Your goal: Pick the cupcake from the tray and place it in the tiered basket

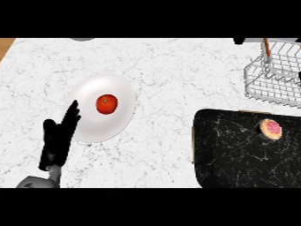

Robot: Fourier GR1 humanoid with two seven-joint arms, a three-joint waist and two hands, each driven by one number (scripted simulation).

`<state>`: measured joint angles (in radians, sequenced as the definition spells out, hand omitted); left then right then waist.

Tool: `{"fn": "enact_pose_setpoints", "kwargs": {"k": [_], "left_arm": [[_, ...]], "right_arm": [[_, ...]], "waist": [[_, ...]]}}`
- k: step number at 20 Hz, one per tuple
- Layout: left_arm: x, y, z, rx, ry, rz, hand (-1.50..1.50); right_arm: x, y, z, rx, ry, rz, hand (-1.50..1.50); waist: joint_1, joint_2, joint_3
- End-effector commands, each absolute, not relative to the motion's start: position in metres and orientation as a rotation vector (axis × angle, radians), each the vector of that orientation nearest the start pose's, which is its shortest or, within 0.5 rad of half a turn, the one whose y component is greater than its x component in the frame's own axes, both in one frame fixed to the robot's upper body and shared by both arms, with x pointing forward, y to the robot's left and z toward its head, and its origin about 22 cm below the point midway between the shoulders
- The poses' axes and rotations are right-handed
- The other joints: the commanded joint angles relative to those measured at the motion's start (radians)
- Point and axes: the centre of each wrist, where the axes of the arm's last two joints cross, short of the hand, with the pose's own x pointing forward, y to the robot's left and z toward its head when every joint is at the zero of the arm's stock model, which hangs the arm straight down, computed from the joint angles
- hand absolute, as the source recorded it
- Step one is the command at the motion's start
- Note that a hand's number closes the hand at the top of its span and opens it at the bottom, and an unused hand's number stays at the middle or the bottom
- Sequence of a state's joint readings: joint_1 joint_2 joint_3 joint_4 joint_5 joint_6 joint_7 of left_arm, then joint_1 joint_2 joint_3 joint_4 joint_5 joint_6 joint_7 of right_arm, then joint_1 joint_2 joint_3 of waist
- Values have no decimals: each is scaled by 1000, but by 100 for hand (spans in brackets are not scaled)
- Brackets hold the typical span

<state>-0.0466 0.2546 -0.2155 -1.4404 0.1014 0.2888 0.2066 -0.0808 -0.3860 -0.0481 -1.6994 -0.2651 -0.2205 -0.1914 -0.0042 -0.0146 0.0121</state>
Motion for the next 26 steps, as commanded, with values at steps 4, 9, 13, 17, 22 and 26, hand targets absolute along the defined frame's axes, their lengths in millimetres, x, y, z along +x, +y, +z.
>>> {"fn": "enact_pose_setpoints", "kwargs": {"k": [4,9,13,17,22,26], "left_arm": [[268,220,24,266,-1550,-64,0],[265,209,38,195,-1656,-111,0],[264,210,29,188,-1648,-94,0],[271,209,47,204,-1681,-112,0],[273,209,33,230,-1657,-91,0],[266,202,31,216,-1656,-93,0]], "right_arm": [[250,-375,104,86,-2076,-213,150],[245,-430,74,82,-1781,-464,-150],[247,-422,66,586,-1835,-366,-150],[217,-488,81,596,-1934,-172,-150],[187,-536,162,285,-1847,257,-150],[190,-528,239,37,-1736,641,-150]], "waist": [[-20,8,-6],[9,19,-7],[-5,13,-5],[-4,15,-8],[-27,16,-10],[-16,13,-10]]}}
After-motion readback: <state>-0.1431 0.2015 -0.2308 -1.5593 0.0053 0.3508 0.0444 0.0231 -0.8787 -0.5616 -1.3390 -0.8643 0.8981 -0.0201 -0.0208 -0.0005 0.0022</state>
